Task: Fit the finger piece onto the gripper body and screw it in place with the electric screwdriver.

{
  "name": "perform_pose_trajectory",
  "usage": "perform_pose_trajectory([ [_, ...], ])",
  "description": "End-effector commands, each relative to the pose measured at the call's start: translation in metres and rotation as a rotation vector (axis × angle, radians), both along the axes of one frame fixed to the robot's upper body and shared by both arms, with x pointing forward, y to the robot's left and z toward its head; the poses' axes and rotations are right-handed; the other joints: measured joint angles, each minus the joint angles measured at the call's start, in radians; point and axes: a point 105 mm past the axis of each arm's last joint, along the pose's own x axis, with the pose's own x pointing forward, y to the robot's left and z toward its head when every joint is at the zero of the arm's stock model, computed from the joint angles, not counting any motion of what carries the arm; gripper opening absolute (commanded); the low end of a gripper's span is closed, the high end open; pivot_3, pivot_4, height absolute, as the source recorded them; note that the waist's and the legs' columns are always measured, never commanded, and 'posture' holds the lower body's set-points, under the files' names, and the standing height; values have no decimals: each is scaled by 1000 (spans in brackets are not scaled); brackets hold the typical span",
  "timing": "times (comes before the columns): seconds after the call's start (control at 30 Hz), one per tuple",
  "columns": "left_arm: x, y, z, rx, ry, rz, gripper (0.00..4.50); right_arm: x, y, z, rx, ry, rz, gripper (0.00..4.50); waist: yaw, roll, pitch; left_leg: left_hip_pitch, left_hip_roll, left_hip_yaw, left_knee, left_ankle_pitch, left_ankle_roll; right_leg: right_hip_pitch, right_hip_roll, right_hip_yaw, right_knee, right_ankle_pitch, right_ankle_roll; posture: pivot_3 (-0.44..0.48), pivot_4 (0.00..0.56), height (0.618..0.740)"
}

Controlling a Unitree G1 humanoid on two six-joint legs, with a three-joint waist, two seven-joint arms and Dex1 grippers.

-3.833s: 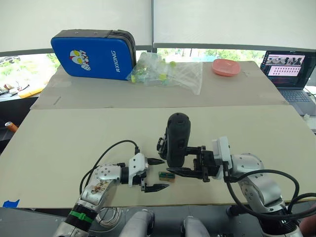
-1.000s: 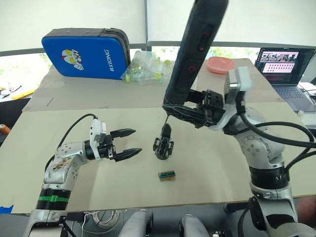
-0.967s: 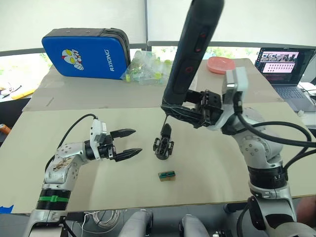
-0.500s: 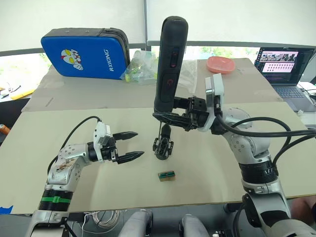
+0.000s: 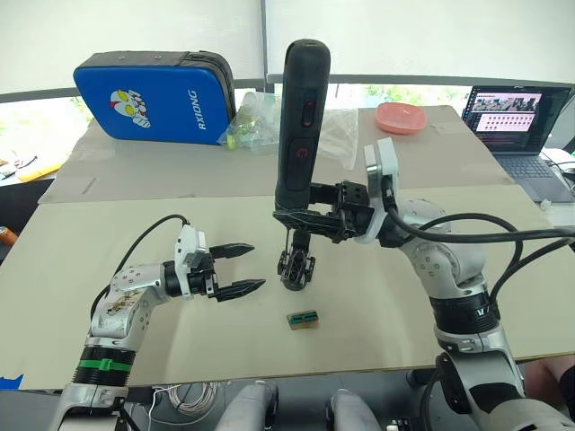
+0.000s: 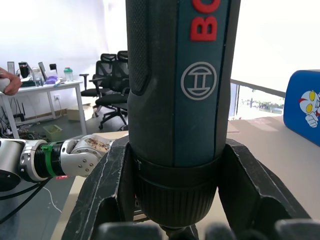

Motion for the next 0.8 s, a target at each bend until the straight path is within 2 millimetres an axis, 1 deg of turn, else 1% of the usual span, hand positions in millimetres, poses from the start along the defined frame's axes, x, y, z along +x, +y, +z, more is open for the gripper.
perform_pose_trajectory([
  [0.03,-3,-5,7,6,-56,-16,4500,-7,3,17,24,-75,32,1908,0,0,0,0,0,0,0,0,0,0,0,0,0,0,0,0,150,740],
  [0.43,2,-14,0,42,-78,-12,4500,-8,4,13,13,-75,38,1908,-2,0,0,0,0,0,0,0,0,0,0,0,0,0,0,0,150,740],
  [0.6,4,-22,-7,71,-94,-28,4500,-8,4,11,6,-76,36,1908,-2,0,0,0,0,0,0,0,0,0,0,0,0,0,0,0,150,740],
  [0.8,6,-24,-11,73,-96,-20,4500,-8,4,10,-2,-75,34,1908,-4,0,0,0,0,0,0,0,0,0,0,0,0,0,0,0,150,740],
])
